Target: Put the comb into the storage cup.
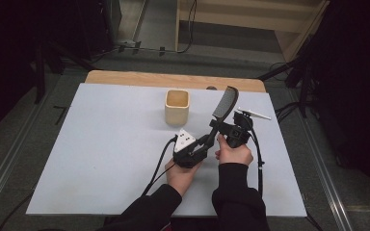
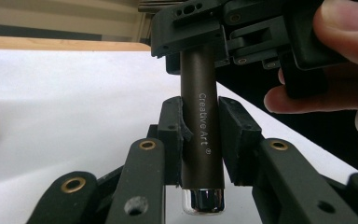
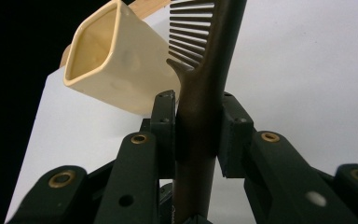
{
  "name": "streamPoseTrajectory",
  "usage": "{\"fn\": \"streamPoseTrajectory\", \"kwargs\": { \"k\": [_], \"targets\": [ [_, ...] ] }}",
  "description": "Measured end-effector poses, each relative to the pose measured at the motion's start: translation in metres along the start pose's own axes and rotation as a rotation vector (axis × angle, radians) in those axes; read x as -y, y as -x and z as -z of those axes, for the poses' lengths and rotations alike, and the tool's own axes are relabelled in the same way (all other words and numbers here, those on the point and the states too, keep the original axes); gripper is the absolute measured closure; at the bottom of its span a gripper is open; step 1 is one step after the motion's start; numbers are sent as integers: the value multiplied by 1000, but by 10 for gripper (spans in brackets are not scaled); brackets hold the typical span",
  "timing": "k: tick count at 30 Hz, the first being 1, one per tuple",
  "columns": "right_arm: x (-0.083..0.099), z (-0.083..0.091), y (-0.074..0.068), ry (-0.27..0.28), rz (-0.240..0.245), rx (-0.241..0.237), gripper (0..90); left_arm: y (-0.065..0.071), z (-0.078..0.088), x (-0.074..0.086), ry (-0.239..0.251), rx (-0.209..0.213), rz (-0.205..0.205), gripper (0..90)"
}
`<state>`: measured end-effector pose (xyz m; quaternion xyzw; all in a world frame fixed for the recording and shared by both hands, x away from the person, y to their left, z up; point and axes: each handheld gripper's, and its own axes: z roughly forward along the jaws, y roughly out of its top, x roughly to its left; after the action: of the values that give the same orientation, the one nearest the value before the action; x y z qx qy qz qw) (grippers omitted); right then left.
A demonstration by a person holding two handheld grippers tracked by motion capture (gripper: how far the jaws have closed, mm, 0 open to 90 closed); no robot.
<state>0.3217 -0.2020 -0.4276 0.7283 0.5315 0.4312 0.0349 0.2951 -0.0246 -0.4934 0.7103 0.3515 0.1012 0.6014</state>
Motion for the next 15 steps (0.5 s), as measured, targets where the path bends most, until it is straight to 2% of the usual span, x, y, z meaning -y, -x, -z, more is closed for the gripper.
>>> {"fn": "streamPoseTrajectory", "kwargs": {
  "k": [8, 15],
  "targets": [
    [0, 2, 0, 14, 11, 5, 703, 1, 1, -1, 3, 9, 6, 679],
    [-4, 5, 4, 33, 40, 26, 703, 2, 2, -4, -18, 44, 13, 614]
  ]
}}
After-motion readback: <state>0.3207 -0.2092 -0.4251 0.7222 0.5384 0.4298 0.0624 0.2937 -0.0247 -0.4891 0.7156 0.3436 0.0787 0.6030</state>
